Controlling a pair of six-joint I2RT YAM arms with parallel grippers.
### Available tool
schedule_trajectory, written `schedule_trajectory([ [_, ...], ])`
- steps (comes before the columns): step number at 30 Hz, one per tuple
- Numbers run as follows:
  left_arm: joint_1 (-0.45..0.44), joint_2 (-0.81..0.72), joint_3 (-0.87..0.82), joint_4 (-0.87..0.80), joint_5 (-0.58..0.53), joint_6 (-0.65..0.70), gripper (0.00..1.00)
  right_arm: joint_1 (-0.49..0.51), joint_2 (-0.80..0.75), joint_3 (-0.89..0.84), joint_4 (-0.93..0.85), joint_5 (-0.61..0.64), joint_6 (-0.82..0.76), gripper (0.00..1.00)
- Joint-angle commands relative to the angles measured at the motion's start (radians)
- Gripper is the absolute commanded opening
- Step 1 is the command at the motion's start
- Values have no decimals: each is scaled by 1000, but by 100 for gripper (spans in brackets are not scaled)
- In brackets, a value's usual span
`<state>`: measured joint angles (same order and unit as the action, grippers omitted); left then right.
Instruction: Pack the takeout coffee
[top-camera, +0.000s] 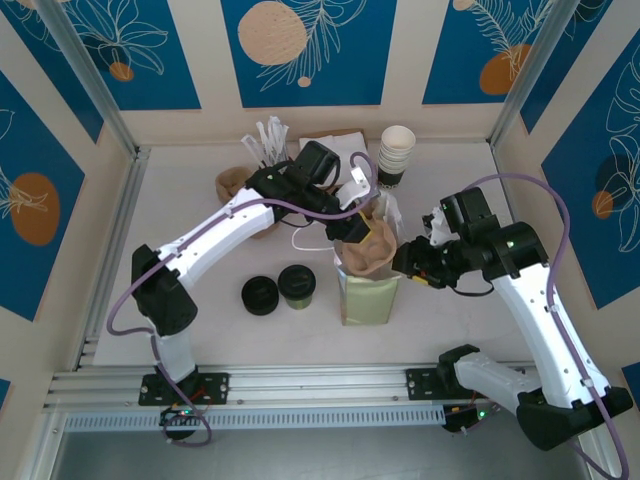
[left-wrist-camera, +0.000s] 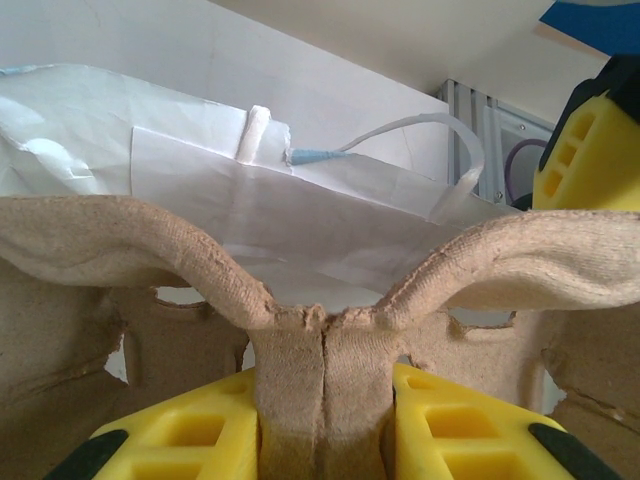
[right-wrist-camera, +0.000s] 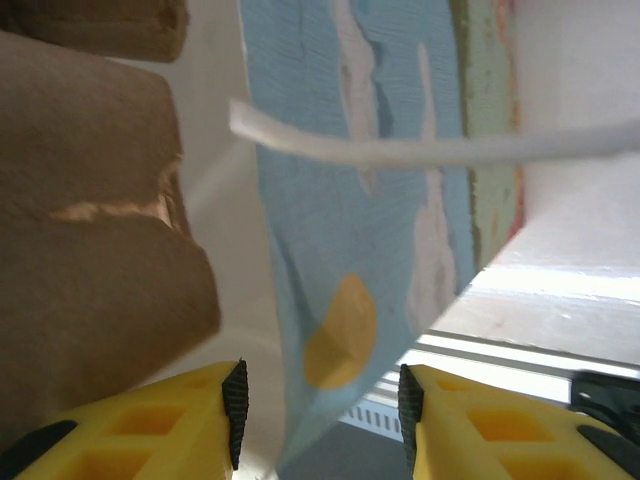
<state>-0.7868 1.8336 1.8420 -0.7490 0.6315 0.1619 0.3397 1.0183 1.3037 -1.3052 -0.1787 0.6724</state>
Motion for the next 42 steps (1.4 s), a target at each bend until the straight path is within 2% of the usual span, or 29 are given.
schedule_trajectory([
  [1, 12, 5, 33, -24, 30, -4, 28, -5, -6, -19, 103, -85, 78, 47],
  [13, 19, 31, 60, -36, 27, -1, 28, 11, -2, -84, 100, -91, 68, 47],
  [23, 25, 61, 81, -55, 8, 9, 27, 42, -24, -104, 73, -125, -14, 45],
  [35, 25, 69, 85, -100, -6, 72, 27, 37, -26, -35, 20, -119, -76, 45],
  [42, 18, 64, 82, -121, -1, 113, 28, -6, -31, 60, -2, -103, -94, 45],
])
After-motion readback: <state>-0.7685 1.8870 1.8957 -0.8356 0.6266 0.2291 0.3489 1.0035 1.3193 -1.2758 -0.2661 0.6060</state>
